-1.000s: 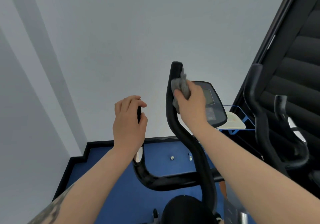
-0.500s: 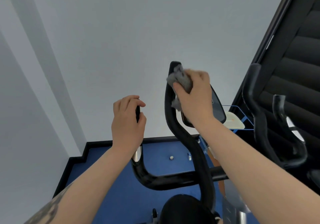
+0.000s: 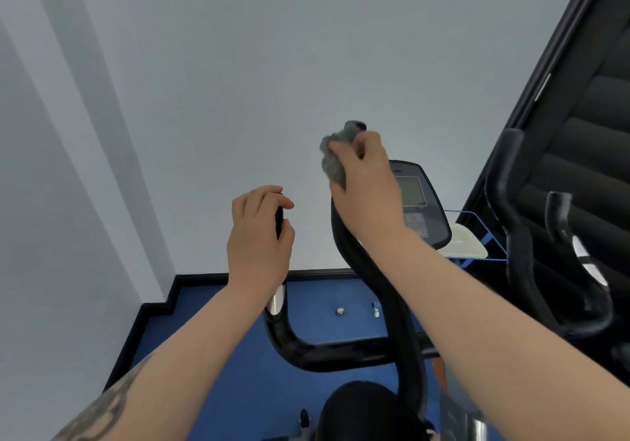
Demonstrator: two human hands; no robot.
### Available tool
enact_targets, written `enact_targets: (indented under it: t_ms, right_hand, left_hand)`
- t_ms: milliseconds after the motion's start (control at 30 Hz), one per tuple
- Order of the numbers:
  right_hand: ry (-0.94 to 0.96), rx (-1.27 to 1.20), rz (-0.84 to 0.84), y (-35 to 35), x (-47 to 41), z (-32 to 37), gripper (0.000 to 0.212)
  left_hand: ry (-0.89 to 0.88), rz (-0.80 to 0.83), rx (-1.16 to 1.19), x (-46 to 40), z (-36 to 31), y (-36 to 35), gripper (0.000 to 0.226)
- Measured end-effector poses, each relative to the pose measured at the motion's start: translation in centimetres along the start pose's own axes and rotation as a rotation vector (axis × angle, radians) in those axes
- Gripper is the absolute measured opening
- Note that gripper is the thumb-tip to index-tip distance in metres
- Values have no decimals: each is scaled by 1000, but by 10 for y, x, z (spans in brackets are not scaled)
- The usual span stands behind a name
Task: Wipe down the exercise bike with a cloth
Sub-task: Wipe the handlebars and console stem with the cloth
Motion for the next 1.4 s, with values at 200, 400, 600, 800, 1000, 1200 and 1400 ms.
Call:
enact_targets:
  t_ms: [200, 400, 600, 800, 1000, 1200, 1400]
  right_hand:
    - [12, -104, -80, 11, -11, 6, 30]
    - [46, 111, 201, -11, 1, 4, 28]
    - [3, -159, -41, 44, -43, -3, 39]
    - [-240, -227, 159, 44, -55, -46, 23]
    - [-240, -173, 76, 32, -43, -29, 33]
    - [-114, -266, -77, 30, -13, -13, 38]
    - [-82, 61, 268, -17, 13, -5, 34]
  left_hand:
    - [-7, -4, -3, 0, 0, 0, 31]
    - [-2, -4, 2, 0, 1, 1, 32]
    - [15, -1, 11, 0, 0, 0, 31]
    - [24, 0, 8, 0, -1, 2, 31]
    - [38, 0, 25, 0, -1, 2, 30]
    - [28, -5, 28, 0, 0, 2, 31]
    - [-1, 11, 7, 0, 2, 1, 31]
Point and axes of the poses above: each hand's wrist, its own x-axis away from the middle knuckle, its own y-axis out of the back of the hand, z = x × y, the point moved 8 cm from there along -x, towards the middle knuckle, and after that the axes turned 3 degrees about y, right-handed, at the moved point
